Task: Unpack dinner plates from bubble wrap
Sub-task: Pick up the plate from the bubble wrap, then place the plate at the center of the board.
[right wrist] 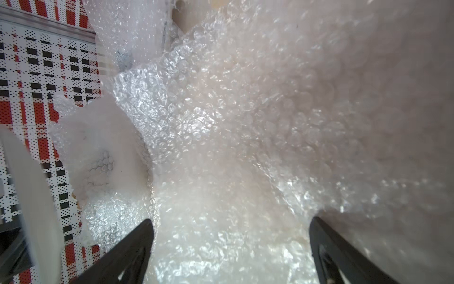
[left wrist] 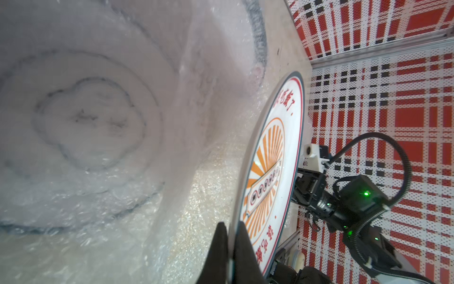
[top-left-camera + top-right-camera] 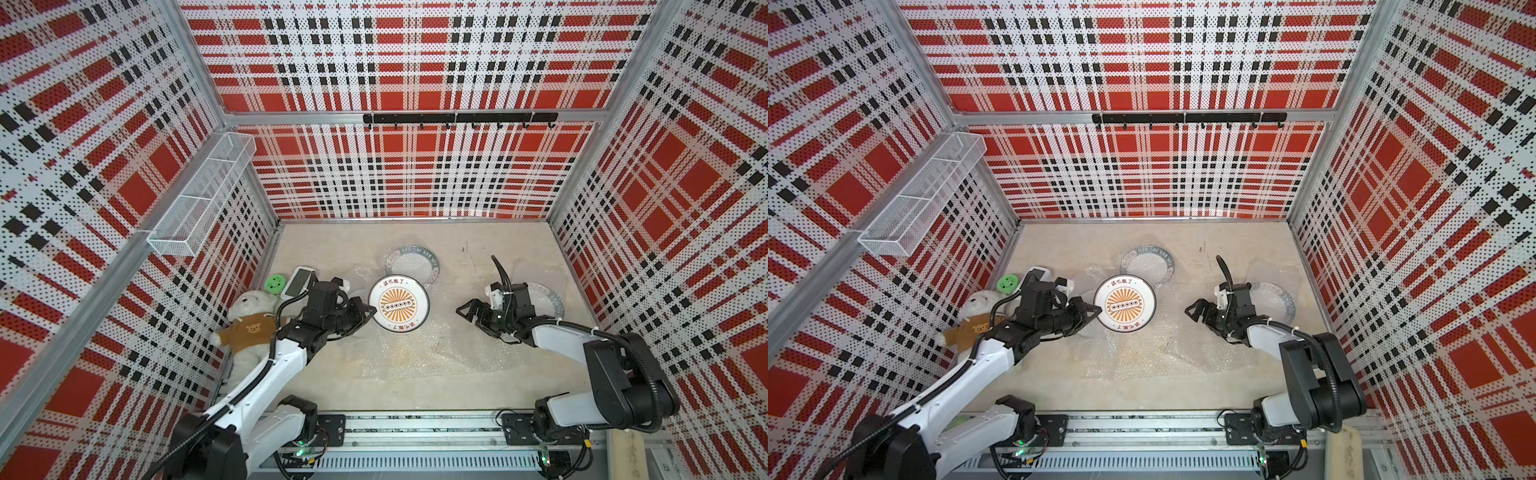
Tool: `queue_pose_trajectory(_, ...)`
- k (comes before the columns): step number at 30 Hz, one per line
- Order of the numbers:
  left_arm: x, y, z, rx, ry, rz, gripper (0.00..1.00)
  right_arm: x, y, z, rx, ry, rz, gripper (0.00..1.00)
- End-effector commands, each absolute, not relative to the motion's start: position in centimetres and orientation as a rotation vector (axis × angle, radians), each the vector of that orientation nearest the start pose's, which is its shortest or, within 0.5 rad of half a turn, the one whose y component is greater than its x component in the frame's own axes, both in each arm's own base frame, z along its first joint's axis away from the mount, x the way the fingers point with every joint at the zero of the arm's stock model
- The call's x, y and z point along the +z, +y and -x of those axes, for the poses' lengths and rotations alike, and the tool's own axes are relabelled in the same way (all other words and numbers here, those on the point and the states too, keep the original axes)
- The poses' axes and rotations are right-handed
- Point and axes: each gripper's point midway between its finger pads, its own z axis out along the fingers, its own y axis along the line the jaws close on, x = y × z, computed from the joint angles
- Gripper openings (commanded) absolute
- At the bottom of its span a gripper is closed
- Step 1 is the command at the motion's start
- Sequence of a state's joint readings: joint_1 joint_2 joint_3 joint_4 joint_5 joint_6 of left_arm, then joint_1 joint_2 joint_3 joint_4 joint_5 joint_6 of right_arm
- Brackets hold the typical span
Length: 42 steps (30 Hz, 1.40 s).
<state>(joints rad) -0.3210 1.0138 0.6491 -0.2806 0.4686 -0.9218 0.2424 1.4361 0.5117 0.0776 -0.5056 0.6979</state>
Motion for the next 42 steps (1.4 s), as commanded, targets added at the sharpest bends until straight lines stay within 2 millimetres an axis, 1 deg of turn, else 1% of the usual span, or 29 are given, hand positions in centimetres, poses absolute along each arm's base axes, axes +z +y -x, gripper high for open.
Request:
queue_pose_trajectory(1,20.9,-18.5,-27.2,-1.228,2.321,0.312,0.0,3.4,16.1,-28.6,1.049,2.542,-0.403,1.0)
queue_pose_trajectory(3,22.3,-19.6,-27.7,-1.231,2.305,0.262,0.0,4.8,15.7,-29.2,1.052,2.501,-0.401,1.0)
queue_pose_trajectory(5,23.1,-21.2,-28.4,-1.216,2.3,0.207,0.0,7.1,14.6,-30.1,1.061,2.443,-0.411,1.0)
queue_pose_trajectory(6,23.4,-22.2,-28.8,-1.224,2.296,0.185,0.0,8.4,13.8,-30.6,1.074,2.405,-0.425,1.0)
queue_pose_trajectory(8,23.9,-24.4,-29.9,-1.263,2.286,0.146,0.0,11.4,11.5,-31.5,1.06,2.325,-0.471,1.0)
queue_pose_trajectory(10,23.7,-26.4,-31.1,-1.26,2.3,0.123,0.0,14.1,9.1,-31.8,0.973,2.282,-0.501,1.0)
queue_pose_trajectory(12,23.2,-28.5,-32.5,-1.263,2.309,0.104,0.0,16.2,7.6,-31.4,0.879,2.27,-0.494,1.0)
queue_pose_trajectory(13,22.8,-29.7,-33.3,-1.273,2.32,0.103,0.0,17.2,7.1,-31.1,0.837,2.266,-0.482,1.0)
queue_pose_trajectory(15,22.2,-32.0,-34.6,-1.3,2.331,0.087,0.0,18.4,7.0,-30.4,0.822,2.259,-0.46,1.0)
queue_pose_trajectory(17,21.2,-34.1,-36.3,-1.315,2.344,0.085,0.0,19.0,7.4,-29.6,0.852,2.255,-0.44,1.0)
queue_pose_trajectory(19,19.9,-35.9,-38.0,-1.329,2.363,0.097,0.0,18.9,7.8,-28.6,0.873,2.261,-0.43,1.0)
queue_pose_trajectory(20,19.6,-36.8,-38.8,-1.354,2.354,0.098,0.0,18.8,7.8,-28.1,0.875,2.263,-0.424,1.0)
queue_pose_trajectory(24,16.9,-39.0,-42.1,-1.296,2.392,0.119,0.0,17.8,7.8,-26.4,0.864,2.284,-0.426,1.0)
queue_pose_trajectory(26,16.0,-40.3,-43.7,-1.309,2.396,0.113,0.0,17.4,8.1,-25.8,0.884,2.294,-0.42,1.0)
queue_pose_trajectory(29,14.5,-41.7,-46.0,-1.267,2.422,0.11,0.0,17.0,8.2,-25.1,0.897,2.306,-0.42,1.0)
queue_pose_trajectory(33,11.8,-43.0,-48.3,-1.225,2.461,0.12,0.0,16.9,8.3,-24.5,0.893,2.316,-0.412,1.0)
queue_pose_trajectory(36,9.5,-43.4,-49.8,-1.194,2.496,0.125,0.0,16.9,8.4,-24.3,0.902,2.318,-0.407,1.0)
queue_pose_trajectory(39,8.1,-43.4,-50.6,-1.178,2.507,0.132,0.0,16.6,8.5,-24.0,0.903,2.33,-0.405,1.0)
queue_pose_trajectory(42,7.3,-43.4,-51.4,-1.173,2.512,0.129,0.0,16.3,8.4,-23.7,0.904,2.333,-0.411,1.0)
